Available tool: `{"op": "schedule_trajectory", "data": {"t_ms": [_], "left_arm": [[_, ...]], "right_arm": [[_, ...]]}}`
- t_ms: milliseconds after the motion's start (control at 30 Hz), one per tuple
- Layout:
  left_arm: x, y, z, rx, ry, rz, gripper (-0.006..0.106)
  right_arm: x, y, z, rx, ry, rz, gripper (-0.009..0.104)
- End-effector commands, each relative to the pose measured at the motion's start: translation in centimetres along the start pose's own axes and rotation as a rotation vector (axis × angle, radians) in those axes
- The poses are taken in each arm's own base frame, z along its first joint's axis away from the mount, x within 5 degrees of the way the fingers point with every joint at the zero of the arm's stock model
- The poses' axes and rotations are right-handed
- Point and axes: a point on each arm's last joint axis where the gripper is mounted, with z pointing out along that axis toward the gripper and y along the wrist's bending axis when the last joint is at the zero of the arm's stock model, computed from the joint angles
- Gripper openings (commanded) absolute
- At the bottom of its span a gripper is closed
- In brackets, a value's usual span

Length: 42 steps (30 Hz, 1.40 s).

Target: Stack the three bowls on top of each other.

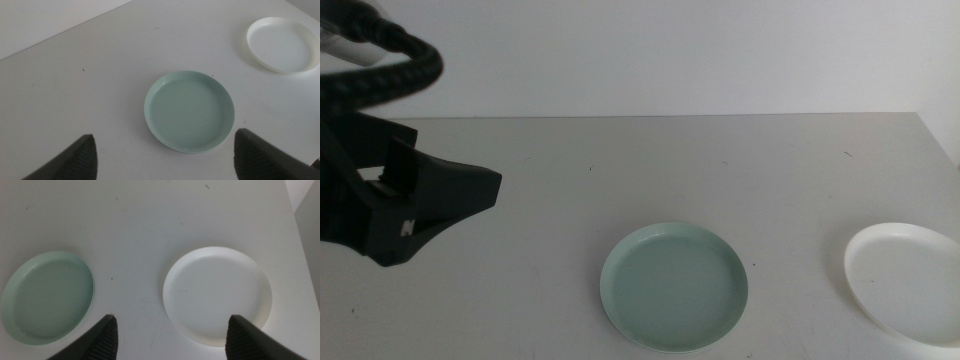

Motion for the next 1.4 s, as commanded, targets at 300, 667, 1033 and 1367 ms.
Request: {"op": "schedule_trajectory", "data": {"t_ms": [300, 667, 1033, 1367], "left_arm": [[-1.2, -0.1, -0.6, 0.004, -0.095, -0.006, 0.105], [-1.2, -0.1, -0.6, 0.003, -0.094, -0.005, 0.105], [-1.2, -0.1, -0.6, 0.003, -0.094, -0.005, 0.105], [-1.2, -0.1, -0.6, 0.003, -0.094, -0.005, 0.105]], "right_arm": [[-6.3, -0.1, 3.1, 0.086, 0.110, -0.004, 0.055], [-8.3, -1.8, 7.8, 0.196, 0.302, 0.005, 0.055], [-8.2, -9.3, 11.8, 0.327, 0.428, 0.222, 0.055], [-7.3, -12.1, 17.7, 0.300, 0.557, 0.156, 0.055]]}}
